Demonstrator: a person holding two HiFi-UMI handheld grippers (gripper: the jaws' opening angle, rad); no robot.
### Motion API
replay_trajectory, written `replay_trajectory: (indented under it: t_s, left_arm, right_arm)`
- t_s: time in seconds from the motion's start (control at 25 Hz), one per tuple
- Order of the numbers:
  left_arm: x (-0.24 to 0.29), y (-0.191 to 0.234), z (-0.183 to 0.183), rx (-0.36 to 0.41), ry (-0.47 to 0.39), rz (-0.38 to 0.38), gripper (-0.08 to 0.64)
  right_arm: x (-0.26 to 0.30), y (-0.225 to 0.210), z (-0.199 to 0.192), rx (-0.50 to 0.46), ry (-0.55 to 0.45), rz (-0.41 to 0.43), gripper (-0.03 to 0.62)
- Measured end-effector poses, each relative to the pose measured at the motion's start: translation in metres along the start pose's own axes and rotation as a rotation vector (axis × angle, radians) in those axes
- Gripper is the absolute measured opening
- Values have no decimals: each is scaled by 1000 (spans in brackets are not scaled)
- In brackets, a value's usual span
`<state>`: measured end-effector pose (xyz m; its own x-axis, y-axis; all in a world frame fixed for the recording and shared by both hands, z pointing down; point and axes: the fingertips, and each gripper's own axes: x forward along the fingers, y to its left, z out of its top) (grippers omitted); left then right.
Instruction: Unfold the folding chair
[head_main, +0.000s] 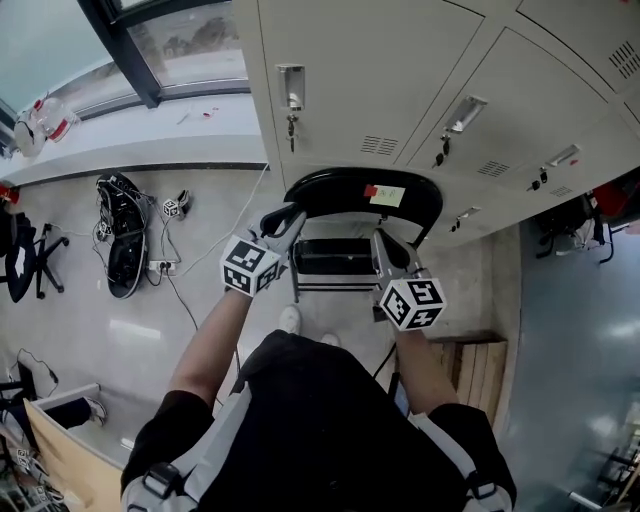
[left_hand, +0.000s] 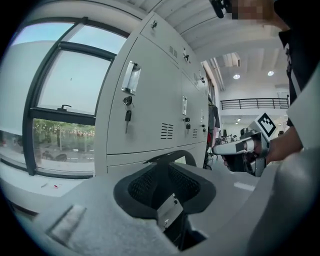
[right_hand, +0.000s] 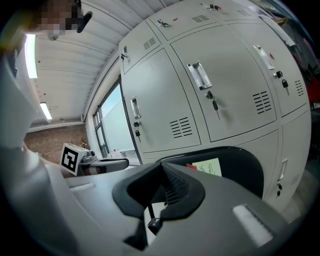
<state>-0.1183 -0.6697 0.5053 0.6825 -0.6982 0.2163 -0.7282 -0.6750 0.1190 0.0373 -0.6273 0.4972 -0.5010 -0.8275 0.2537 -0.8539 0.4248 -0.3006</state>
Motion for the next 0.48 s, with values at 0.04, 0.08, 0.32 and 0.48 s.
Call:
replay_trajectory:
  t_s: [0.04, 0.08, 0.32, 0.48]
  left_arm:
    - [6, 4, 0, 4, 9, -12, 74]
    - [12, 7, -1, 10, 16, -24, 74]
    - [44, 31, -22, 24, 133, -75, 163]
    - [63, 46, -37, 86, 239, -105, 232]
  right_arm:
    - [2, -1, -2, 6, 3, -11, 5]
    - [4, -2, -4, 12, 6, -23, 5]
    - [12, -11, -16, 44, 18, -83, 5]
    - [14, -15, -26, 66, 32, -120, 5]
